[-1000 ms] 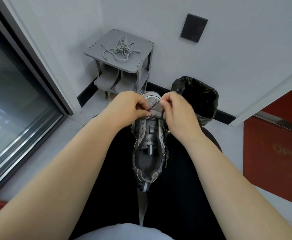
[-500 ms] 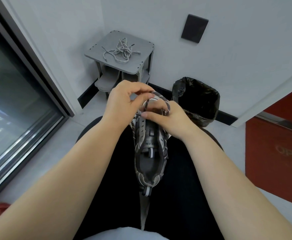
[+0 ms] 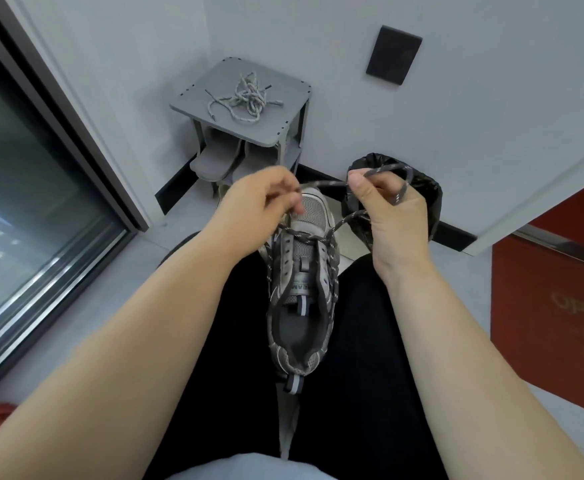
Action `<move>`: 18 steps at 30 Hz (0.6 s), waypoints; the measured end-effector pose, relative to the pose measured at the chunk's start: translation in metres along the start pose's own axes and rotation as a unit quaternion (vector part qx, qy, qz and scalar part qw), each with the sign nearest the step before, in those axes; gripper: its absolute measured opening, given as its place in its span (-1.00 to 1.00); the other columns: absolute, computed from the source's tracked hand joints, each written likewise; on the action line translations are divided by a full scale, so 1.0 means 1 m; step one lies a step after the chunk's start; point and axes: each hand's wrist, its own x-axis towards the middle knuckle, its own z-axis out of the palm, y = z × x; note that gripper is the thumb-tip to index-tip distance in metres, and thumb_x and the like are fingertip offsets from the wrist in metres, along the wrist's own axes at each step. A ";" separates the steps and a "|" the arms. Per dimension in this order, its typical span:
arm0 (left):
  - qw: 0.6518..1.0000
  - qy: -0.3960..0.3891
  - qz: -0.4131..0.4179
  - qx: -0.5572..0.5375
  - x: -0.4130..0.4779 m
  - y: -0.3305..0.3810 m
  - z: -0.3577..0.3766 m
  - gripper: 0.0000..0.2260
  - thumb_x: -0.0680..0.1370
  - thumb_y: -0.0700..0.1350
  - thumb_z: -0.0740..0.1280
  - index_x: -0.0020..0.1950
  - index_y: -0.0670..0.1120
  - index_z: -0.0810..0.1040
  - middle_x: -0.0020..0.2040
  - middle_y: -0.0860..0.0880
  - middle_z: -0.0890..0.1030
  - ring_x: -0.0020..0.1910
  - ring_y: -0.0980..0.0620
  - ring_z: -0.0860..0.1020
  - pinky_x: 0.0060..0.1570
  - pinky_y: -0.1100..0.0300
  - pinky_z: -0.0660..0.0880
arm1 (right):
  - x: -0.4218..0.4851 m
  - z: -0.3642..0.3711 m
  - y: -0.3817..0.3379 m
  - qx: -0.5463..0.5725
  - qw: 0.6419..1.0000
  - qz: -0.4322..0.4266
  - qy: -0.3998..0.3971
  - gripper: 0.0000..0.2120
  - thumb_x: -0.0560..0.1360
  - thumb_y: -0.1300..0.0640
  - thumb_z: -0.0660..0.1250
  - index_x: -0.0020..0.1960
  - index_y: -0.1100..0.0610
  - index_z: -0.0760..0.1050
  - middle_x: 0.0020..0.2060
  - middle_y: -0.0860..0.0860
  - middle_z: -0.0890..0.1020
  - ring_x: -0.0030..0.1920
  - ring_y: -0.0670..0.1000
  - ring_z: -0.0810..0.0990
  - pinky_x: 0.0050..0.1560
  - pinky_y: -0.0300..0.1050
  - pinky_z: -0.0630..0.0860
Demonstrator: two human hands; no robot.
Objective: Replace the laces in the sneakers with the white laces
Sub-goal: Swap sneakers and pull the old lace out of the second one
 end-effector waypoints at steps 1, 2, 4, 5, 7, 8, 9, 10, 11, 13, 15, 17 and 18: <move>0.998 0.044 0.000 -0.047 0.000 0.000 -0.001 -0.79 0.54 -0.18 0.28 -0.22 0.11 0.46 -0.26 0.11 0.64 -0.18 0.07 0.61 -0.06 0.21 0.51 | 0.001 -0.001 0.002 -0.021 0.999 0.011 -0.030 -0.88 0.40 0.25 0.45 -0.09 0.10 0.59 -0.14 -0.09 0.65 -0.11 -0.18 0.59 -0.04 -0.30 0.48; 0.992 0.086 0.004 -0.092 0.000 0.001 -0.001 -0.78 0.54 -0.20 0.28 -0.21 0.11 0.46 -0.26 0.10 0.63 -0.18 0.08 0.61 -0.06 0.23 0.51 | 0.001 -0.001 0.003 -0.042 0.996 0.025 -0.069 -0.77 0.37 0.21 0.47 0.01 0.08 0.56 -0.05 -0.04 0.64 -0.05 -0.15 0.59 0.01 -0.26 0.50; 0.982 0.133 0.036 -0.130 0.001 0.001 -0.001 -0.80 0.50 -0.23 0.33 -0.19 0.08 0.51 -0.25 0.12 0.61 -0.19 0.19 0.58 -0.07 0.30 0.49 | -0.001 0.004 0.004 -0.073 0.985 0.045 -0.151 -0.60 0.32 0.16 0.49 0.13 0.04 0.50 0.03 -0.01 0.63 0.01 -0.13 0.60 0.04 -0.25 0.52; 0.982 0.134 0.060 -0.116 0.001 0.001 0.000 -0.82 0.47 -0.23 0.37 -0.19 0.07 0.54 -0.23 0.13 0.58 -0.20 0.26 0.54 -0.09 0.36 0.45 | -0.003 0.008 0.005 -0.083 0.977 0.044 -0.190 -0.61 0.34 0.19 0.49 0.13 0.05 0.51 -0.02 -0.04 0.64 -0.02 -0.15 0.61 0.00 -0.28 0.52; 0.984 0.120 0.100 -0.082 0.001 0.001 0.003 -0.85 0.43 -0.19 0.41 -0.16 0.08 0.57 -0.21 0.16 0.54 -0.19 0.28 0.50 -0.09 0.44 0.39 | -0.005 0.015 0.004 -0.126 0.963 0.017 -0.237 -0.80 0.39 0.28 0.45 -0.01 0.13 0.58 -0.25 -0.13 0.64 -0.20 -0.21 0.59 -0.15 -0.36 0.48; 0.986 0.109 0.102 -0.076 0.001 0.001 0.004 -0.86 0.42 -0.16 0.42 -0.14 0.09 0.58 -0.20 0.17 0.54 -0.18 0.26 0.51 -0.08 0.45 0.38 | -0.006 0.017 0.004 -0.148 0.959 0.000 -0.240 -0.90 0.40 0.31 0.43 -0.11 0.17 0.60 -0.33 -0.14 0.61 -0.28 -0.22 0.56 -0.20 -0.37 0.45; 0.988 0.098 0.093 -0.071 0.002 0.001 0.003 -0.87 0.43 -0.14 0.41 -0.12 0.10 0.58 -0.19 0.18 0.56 -0.17 0.24 0.51 -0.07 0.44 0.39 | -0.005 0.017 0.004 -0.158 0.961 -0.010 -0.228 -0.92 0.40 0.32 0.42 -0.18 0.16 0.62 -0.36 -0.12 0.61 -0.30 -0.21 0.56 -0.21 -0.37 0.45; 0.991 0.087 0.076 -0.063 0.002 0.001 0.002 -0.88 0.46 -0.13 0.39 -0.09 0.10 0.59 -0.18 0.18 0.57 -0.15 0.23 0.52 -0.06 0.44 0.40 | -0.004 0.015 0.004 -0.161 0.965 -0.017 -0.206 -0.86 0.40 0.31 0.43 -0.23 0.09 0.64 -0.33 -0.11 0.62 -0.28 -0.19 0.57 -0.19 -0.36 0.46; 0.995 0.072 0.056 -0.047 0.003 0.000 0.000 -0.89 0.48 -0.12 0.37 -0.07 0.09 0.59 -0.17 0.18 0.58 -0.15 0.23 0.53 -0.07 0.44 0.40 | -0.003 0.013 0.002 -0.155 0.971 -0.025 -0.181 -0.79 0.39 0.30 0.43 -0.27 0.00 0.65 -0.31 -0.11 0.64 -0.25 -0.19 0.58 -0.17 -0.35 0.46; 1.000 0.024 0.018 -0.006 0.002 -0.002 -0.003 -0.92 0.50 -0.09 0.34 -0.07 0.08 0.59 -0.20 0.18 0.59 -0.22 0.31 0.50 -0.16 0.49 0.38 | -0.002 0.007 -0.002 -0.112 0.985 -0.035 -0.127 -0.72 0.40 0.29 0.43 -0.32 -0.08 0.63 -0.32 -0.13 0.65 -0.25 -0.19 0.59 -0.17 -0.37 0.46; 0.998 -0.048 -0.011 0.031 0.000 -0.002 -0.004 -0.96 0.47 -0.07 0.39 -0.12 0.06 0.61 -0.21 0.16 0.59 -0.26 0.33 0.48 -0.22 0.51 0.35 | -0.002 0.003 -0.005 -0.032 0.998 -0.032 -0.045 -0.80 0.42 0.30 0.40 -0.27 0.02 0.63 -0.36 -0.13 0.66 -0.26 -0.20 0.60 -0.17 -0.37 0.47; 0.992 -0.096 -0.017 0.081 -0.001 -0.002 -0.002 -0.97 0.44 -0.06 0.42 -0.16 0.07 0.61 -0.18 0.14 0.59 -0.17 0.25 0.50 -0.15 0.45 0.36 | 0.000 0.000 -0.006 0.044 0.998 -0.028 0.025 -0.87 0.44 0.31 0.38 -0.21 0.11 0.61 -0.36 -0.13 0.66 -0.25 -0.20 0.60 -0.14 -0.37 0.47; 0.990 -0.100 -0.014 0.097 -0.001 -0.001 0.000 -0.96 0.44 -0.07 0.42 -0.18 0.07 0.60 -0.19 0.14 0.58 -0.15 0.20 0.51 -0.13 0.41 0.38 | 0.000 0.000 -0.006 0.058 0.997 -0.025 0.034 -0.87 0.45 0.31 0.37 -0.21 0.13 0.60 -0.37 -0.13 0.65 -0.26 -0.20 0.59 -0.14 -0.37 0.47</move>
